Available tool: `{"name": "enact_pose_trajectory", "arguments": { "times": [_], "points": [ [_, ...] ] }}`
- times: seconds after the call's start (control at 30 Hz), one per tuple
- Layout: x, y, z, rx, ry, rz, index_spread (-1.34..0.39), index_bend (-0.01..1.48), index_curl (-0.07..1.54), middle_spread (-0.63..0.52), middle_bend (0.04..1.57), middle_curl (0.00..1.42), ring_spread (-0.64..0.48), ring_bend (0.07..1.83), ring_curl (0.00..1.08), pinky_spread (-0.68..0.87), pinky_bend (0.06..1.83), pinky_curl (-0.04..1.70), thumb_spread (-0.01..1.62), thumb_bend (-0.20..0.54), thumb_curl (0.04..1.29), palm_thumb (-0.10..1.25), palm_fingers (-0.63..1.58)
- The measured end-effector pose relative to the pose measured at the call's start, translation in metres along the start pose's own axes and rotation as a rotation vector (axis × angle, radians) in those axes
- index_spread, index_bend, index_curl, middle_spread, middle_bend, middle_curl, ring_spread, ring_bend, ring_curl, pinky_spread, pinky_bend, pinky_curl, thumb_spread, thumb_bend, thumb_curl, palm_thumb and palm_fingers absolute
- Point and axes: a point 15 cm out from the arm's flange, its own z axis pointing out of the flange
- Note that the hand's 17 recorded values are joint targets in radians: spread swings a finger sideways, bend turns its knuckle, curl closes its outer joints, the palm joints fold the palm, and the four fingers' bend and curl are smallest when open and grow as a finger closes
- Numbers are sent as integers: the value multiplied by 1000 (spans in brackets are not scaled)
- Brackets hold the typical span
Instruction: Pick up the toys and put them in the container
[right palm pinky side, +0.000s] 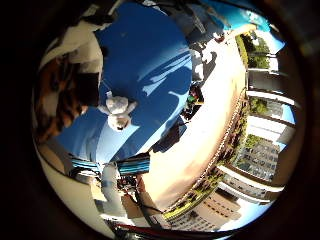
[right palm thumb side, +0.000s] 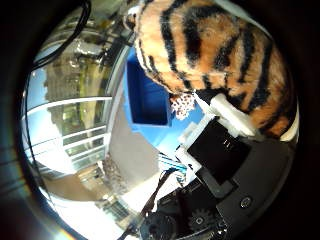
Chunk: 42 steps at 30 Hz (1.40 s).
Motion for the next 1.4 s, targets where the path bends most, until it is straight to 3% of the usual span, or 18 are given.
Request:
{"name": "enact_pose_trajectory", "arguments": {
  "times": [0.23,0.43,0.57,0.67,0.8,0.83,0.87,0.97,1.03,1.17,1.4],
  "points": [
    [-115,-3,-13,51,-6,-159,-1024,933,-20,-299,1110,1213,-115,1431,848,171,1519,835,1068,-15,803,982,896],
    [-170,-71,37,107,-21,-121,-1053,964,-20,-297,1116,1226,-115,1442,849,168,1531,844,1061,-18,825,967,885],
    [-185,-120,78,153,-35,-80,-1064,981,-19,-295,1115,1226,-111,1444,845,165,1529,850,1071,-42,808,847,865],
    [-191,-145,113,152,-39,-45,-999,1063,11,-284,1073,1199,-81,1397,810,181,1456,827,1090,-30,788,818,908],
    [-199,-158,157,113,-33,-42,-757,1137,63,-238,928,1084,29,1213,712,253,1307,763,1107,-28,741,802,875],
    [-199,-159,166,100,-31,-41,-711,1104,55,-230,883,1057,44,1167,698,264,1296,759,1106,-34,733,791,765],
    [-198,-160,174,88,-28,-39,-595,978,40,-211,735,993,94,1125,697,295,1301,776,1104,-35,714,777,426],
    [-194,-161,195,52,-21,-50,-451,838,43,-147,507,861,170,1016,628,352,1236,739,1099,-35,687,760,53],
    [-193,-161,199,46,-19,-70,-408,747,48,-84,367,744,219,838,522,385,1153,668,1087,-37,665,742,-124],
    [-187,-164,200,50,-18,-105,-409,521,52,16,193,589,273,639,395,442,1036,563,1071,-38,620,720,-158],
    [-173,-174,182,106,-27,-102,-425,306,89,115,128,442,309,523,336,490,959,488,1065,-36,560,694,-98]
  ]
}}
